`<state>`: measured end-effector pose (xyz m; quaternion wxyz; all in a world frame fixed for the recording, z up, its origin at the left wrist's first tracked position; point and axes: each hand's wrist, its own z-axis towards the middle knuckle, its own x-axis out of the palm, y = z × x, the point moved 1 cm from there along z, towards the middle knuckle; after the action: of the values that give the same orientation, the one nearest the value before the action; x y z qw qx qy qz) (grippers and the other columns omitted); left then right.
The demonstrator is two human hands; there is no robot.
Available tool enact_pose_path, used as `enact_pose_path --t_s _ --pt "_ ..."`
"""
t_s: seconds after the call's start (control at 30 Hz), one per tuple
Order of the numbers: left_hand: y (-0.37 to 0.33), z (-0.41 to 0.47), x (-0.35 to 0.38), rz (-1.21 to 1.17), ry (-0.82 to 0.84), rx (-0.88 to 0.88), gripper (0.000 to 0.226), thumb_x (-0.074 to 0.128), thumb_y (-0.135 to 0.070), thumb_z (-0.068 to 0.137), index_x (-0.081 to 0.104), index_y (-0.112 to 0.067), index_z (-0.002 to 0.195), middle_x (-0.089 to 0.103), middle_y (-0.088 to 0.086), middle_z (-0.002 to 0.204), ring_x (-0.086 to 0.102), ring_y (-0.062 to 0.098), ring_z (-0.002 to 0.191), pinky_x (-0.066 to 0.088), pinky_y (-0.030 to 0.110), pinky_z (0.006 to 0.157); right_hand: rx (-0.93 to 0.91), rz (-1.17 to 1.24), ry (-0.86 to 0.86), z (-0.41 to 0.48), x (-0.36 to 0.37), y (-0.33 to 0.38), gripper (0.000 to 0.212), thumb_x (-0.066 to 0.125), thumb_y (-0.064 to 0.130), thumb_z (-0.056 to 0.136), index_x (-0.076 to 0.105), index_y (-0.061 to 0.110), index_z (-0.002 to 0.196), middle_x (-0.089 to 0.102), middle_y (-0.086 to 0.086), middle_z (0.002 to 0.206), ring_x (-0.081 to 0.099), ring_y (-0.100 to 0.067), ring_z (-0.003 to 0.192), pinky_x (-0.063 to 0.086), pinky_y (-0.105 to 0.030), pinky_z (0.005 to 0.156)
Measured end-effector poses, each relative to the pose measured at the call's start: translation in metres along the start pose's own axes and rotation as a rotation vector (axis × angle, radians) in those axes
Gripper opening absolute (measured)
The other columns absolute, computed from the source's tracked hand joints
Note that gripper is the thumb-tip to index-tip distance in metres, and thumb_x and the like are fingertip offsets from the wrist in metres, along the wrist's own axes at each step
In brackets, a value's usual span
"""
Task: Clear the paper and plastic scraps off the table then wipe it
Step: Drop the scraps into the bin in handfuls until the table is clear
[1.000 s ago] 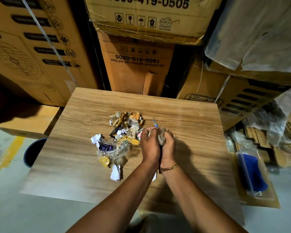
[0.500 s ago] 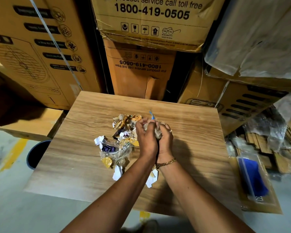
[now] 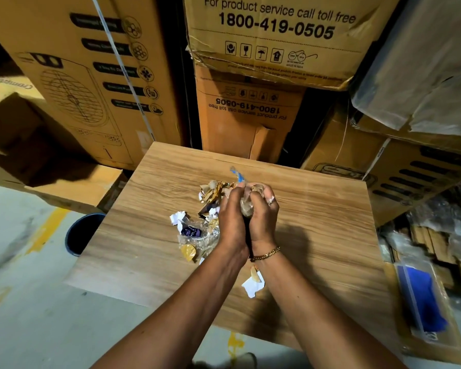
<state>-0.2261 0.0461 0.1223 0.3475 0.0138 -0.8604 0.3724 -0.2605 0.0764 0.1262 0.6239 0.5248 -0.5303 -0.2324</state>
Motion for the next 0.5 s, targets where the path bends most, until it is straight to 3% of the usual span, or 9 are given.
enact_pose_path --t_s 0.1,0.2,0.27,0.4,0.5 --pt "-0.009 -0.005 -0.003 0.034 -0.044 0.084 0.038 0.073 -0.036 0.076 0.071 -0.010 0.103 0.071 0.010 0.096 0.069 0.021 0.090 0.053 0.035 0.083 0.015 0.020 0.022 -0.004 0.007 -0.005 0.023 0.048 -0.010 0.092 0.061 0.009 0.088 0.069 0.011 0.066 0.062 -0.002 0.060 0.050 -0.016 0.060" --pt "-0.013 -0.012 -0.007 0.089 -0.052 0.123 0.015 0.062 -0.019 0.098 0.070 -0.007 0.100 0.070 0.013 0.094 0.067 0.023 0.087 0.053 0.033 0.079 0.044 0.071 0.009 -0.010 0.012 -0.009 0.019 0.052 -0.003 0.092 0.063 0.012 0.087 0.070 0.008 0.070 0.065 -0.005 0.065 0.051 -0.018 0.061" --pt "-0.016 -0.014 -0.011 0.127 -0.047 0.145 0.016 0.058 -0.014 0.100 0.072 -0.006 0.099 0.071 0.013 0.092 0.068 0.022 0.086 0.054 0.033 0.079 0.070 0.102 -0.010 -0.014 0.015 -0.012 0.012 0.057 0.004 0.088 0.064 0.014 0.087 0.071 0.005 0.074 0.066 -0.008 0.069 0.052 -0.021 0.064" --pt "-0.025 -0.018 -0.015 0.154 -0.036 0.172 0.017 0.056 -0.008 0.100 0.073 -0.003 0.095 0.073 0.012 0.086 0.070 0.019 0.078 0.057 0.028 0.070 0.091 0.126 -0.009 -0.015 0.020 -0.017 0.013 0.050 -0.003 0.095 0.060 0.005 0.095 0.069 0.004 0.073 0.066 -0.008 0.068 0.054 -0.021 0.066" --pt "-0.032 -0.017 -0.021 0.133 -0.042 0.167 0.015 0.058 -0.006 0.099 0.072 -0.003 0.096 0.073 0.007 0.081 0.070 0.015 0.072 0.057 0.026 0.067 0.113 0.129 -0.035 -0.021 0.029 -0.021 0.010 0.057 0.009 0.082 0.063 0.008 0.091 0.069 0.001 0.077 0.066 -0.010 0.072 0.054 -0.022 0.069"
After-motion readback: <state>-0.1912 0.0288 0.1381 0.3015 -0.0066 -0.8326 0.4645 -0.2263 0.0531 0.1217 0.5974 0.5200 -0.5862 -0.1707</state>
